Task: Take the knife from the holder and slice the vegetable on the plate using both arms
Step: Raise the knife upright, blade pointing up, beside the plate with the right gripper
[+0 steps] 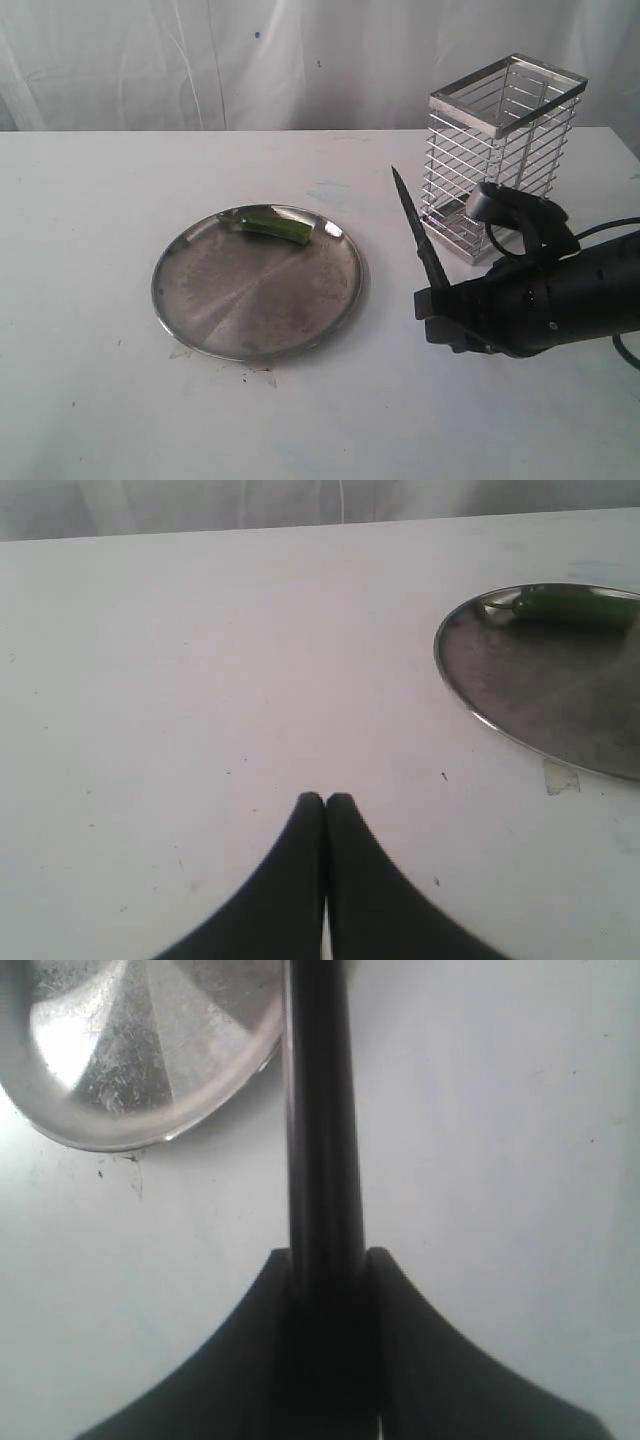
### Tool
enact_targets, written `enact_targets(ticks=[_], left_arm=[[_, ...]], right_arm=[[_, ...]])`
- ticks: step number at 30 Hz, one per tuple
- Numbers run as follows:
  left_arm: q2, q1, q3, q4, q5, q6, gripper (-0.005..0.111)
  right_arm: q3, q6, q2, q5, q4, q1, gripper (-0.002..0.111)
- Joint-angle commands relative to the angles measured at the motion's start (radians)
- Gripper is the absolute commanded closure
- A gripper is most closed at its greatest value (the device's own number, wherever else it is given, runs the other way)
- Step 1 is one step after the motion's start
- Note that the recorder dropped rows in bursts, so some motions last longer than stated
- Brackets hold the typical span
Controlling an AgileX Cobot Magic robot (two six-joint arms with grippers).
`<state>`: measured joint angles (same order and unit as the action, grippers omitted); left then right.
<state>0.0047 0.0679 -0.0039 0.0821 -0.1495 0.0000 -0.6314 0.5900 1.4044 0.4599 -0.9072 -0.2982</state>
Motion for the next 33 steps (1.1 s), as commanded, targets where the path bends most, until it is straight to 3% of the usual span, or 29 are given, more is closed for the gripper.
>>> enact_targets(ticks=[1,26,33], left_arm=[[-0.005,0.000,0.004,0.007,0.000,0.000,0.107],[-0.005,0.000,0.004,0.007,0.021,0.000,0.107],[-0.005,0.000,0.004,0.183,0.171,-0.215,0.107]], right_arm=[[0.002,0.016,-0.006,0.004,-0.020,0.001,0.108],[0.002,0.018,-0.006,-0.025,-0.085,0.000,0.108],[0.004,0.020,-0.006,-0.023,-0.088,0.000,0.108]])
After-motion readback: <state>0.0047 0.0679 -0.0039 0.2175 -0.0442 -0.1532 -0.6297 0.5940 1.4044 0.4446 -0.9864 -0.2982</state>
